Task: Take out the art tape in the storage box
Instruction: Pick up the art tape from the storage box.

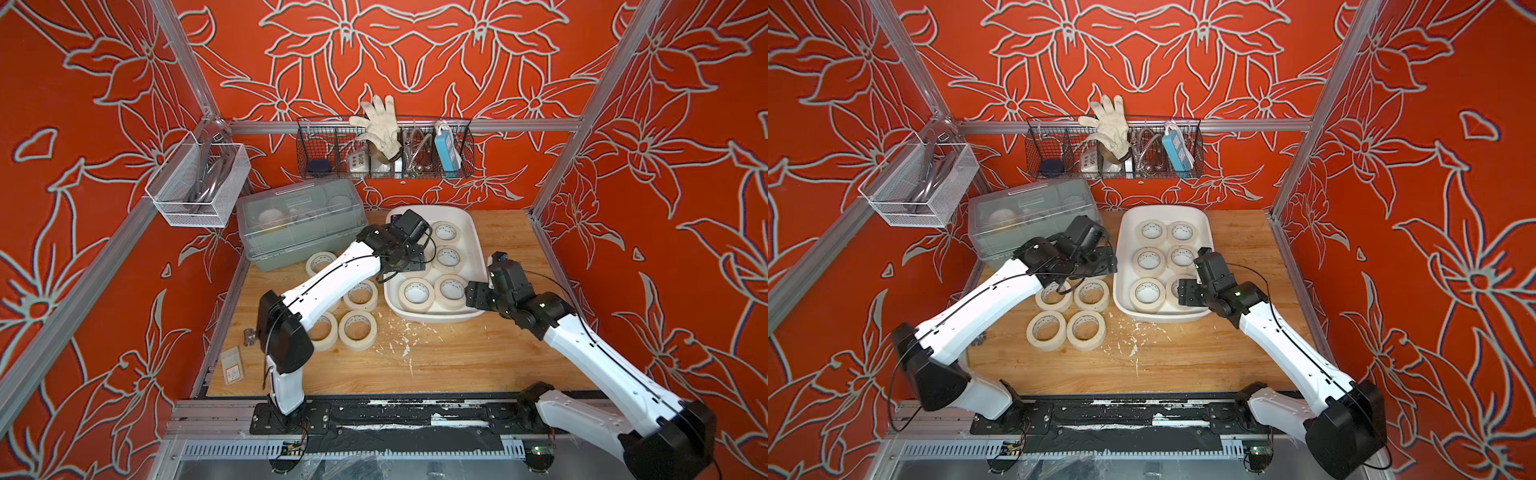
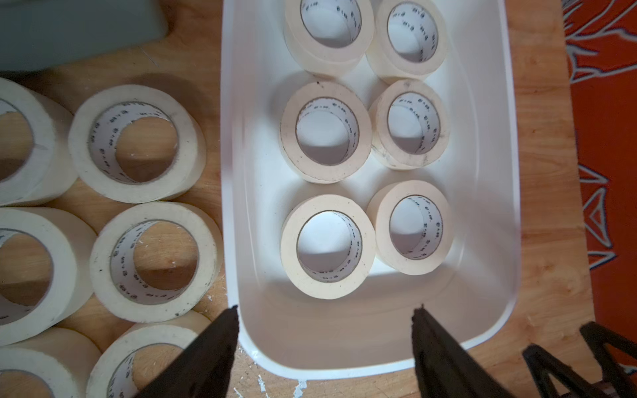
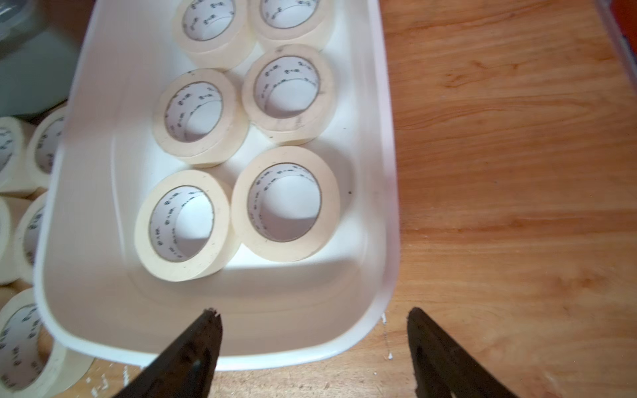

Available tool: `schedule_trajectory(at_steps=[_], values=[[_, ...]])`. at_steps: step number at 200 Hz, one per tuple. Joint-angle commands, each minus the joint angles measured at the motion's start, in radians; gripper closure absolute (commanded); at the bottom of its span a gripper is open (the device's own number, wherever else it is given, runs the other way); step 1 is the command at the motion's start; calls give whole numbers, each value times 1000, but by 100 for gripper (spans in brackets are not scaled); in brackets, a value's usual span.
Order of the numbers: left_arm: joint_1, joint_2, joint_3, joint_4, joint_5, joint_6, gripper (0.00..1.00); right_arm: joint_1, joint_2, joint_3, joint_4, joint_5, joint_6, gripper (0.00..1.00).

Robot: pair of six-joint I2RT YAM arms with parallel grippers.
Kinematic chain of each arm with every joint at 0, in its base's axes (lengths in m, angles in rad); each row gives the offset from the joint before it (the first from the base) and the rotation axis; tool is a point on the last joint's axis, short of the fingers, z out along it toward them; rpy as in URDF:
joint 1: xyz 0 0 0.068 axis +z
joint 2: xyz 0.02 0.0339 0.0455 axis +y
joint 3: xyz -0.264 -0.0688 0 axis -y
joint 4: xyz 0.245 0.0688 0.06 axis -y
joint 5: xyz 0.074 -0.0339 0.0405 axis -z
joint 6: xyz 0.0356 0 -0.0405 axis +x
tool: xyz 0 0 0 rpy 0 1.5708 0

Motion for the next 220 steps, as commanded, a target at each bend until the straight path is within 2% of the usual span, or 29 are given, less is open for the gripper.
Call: schedule_trajectory(at_steps=[1, 80, 100, 117, 145, 163, 179, 220], values=[[8, 13, -19, 88, 16, -26, 100, -9, 3, -18, 12, 1, 3, 30], [10, 98, -67, 251, 53, -8, 100, -19, 18, -13, 18, -10, 0, 30], [11, 115, -75, 281, 53, -9, 97, -18, 19, -13, 16, -3, -2, 30], [11, 133, -73, 285, 59, -16, 91, -19, 19, -10, 11, 6, -7, 30], [11, 129, -84, 299, 59, -10, 76, -21, 14, -9, 6, 17, -16, 30], [11, 115, -86, 303, 58, 4, 59, -21, 14, -10, 7, 16, -19, 29], [11, 102, -75, 292, 59, 20, 48, -22, 16, -11, 7, 9, -20, 29], [11, 60, -9, 246, 93, 103, 40, -28, 24, -13, 0, -5, -28, 29]])
